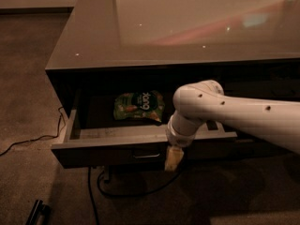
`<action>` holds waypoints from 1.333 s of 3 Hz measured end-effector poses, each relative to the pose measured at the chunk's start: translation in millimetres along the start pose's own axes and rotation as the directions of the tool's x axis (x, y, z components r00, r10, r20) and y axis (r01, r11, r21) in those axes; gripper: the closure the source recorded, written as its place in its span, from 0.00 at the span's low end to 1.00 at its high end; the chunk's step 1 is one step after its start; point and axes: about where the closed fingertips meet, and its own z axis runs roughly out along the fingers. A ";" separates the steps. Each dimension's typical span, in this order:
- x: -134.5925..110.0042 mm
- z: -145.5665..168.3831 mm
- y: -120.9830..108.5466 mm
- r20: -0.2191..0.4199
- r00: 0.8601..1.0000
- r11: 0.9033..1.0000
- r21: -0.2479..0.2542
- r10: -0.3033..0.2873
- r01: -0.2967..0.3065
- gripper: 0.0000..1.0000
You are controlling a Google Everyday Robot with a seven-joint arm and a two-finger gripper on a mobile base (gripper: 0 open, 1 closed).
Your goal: Open top drawer
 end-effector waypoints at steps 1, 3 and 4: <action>5.7 0.6 17.5 0.005 1.000 1.000 -0.018 0.018 -0.018 0.00; 15.7 -6.3 46.4 0.008 0.997 0.996 -0.041 0.076 -0.076 0.00; 10.6 -8.2 40.4 0.020 0.999 0.999 -0.019 0.047 -0.047 0.00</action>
Offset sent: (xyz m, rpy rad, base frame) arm -0.0989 -0.0304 -0.0084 0.0135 0.1197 -0.1385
